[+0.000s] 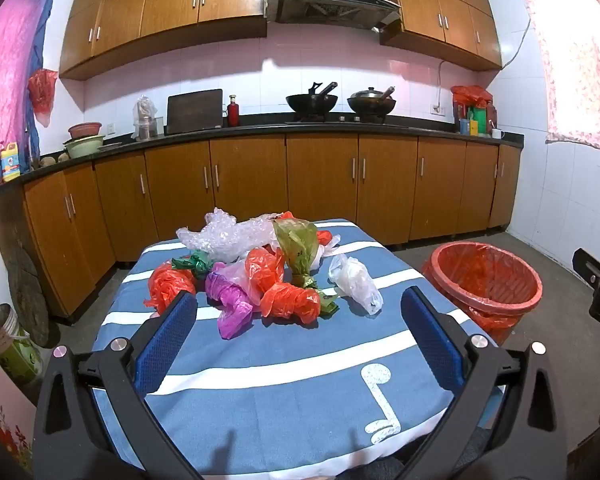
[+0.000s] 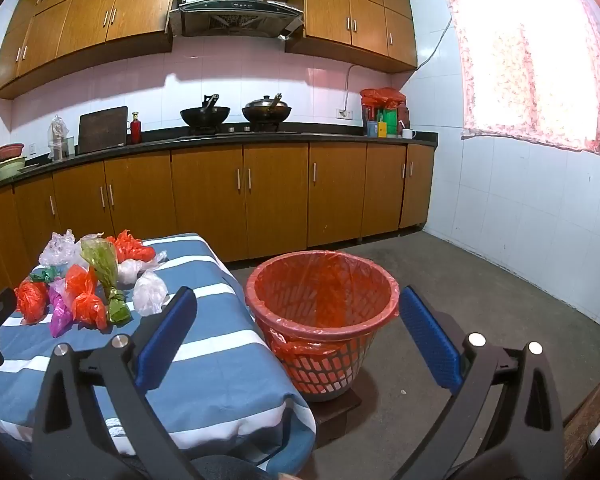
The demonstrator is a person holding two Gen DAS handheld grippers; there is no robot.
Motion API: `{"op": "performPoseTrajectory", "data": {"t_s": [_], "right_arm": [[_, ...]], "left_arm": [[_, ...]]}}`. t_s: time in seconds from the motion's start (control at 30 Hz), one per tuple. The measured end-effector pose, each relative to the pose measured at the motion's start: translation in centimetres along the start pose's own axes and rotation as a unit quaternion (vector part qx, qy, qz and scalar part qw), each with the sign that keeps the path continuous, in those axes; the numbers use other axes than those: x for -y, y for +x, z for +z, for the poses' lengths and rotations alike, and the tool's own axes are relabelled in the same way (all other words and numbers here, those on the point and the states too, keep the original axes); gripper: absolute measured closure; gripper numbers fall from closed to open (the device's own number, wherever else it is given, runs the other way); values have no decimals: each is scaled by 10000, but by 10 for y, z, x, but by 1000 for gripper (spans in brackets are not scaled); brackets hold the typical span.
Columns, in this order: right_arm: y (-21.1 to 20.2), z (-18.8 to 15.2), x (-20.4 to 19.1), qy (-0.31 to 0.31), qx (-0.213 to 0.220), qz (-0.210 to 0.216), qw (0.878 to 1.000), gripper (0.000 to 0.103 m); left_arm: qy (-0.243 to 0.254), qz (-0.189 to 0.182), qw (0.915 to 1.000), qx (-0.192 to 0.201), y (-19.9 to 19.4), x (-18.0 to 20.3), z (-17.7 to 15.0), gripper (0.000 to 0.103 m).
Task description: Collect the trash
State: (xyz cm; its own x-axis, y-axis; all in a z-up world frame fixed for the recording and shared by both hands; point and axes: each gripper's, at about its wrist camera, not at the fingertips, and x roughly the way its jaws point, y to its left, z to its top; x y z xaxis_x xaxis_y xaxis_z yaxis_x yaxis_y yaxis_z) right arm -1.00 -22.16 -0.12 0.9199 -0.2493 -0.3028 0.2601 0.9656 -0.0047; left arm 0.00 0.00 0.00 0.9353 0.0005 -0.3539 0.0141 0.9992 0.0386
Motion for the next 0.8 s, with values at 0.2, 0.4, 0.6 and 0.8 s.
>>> {"op": "performPoseTrajectory", "data": {"t_s": [0.2, 0.4, 0.6, 0.8], "right_arm": [[0, 0, 0, 2, -13, 2, 10000, 4], [1, -1, -1, 4, -14, 4, 10000, 4], [1, -1, -1, 10, -16, 5, 10000, 4], [0, -1, -1, 10, -14, 5, 10000, 4]], "left_arm": [[6, -2, 10000, 17, 0, 0, 0, 2], [0, -2, 10000, 11, 0, 0, 0, 2], [-3, 4, 10000, 23, -1, -1, 1, 2], [3, -3, 10000, 10, 0, 0, 0, 2]]}}
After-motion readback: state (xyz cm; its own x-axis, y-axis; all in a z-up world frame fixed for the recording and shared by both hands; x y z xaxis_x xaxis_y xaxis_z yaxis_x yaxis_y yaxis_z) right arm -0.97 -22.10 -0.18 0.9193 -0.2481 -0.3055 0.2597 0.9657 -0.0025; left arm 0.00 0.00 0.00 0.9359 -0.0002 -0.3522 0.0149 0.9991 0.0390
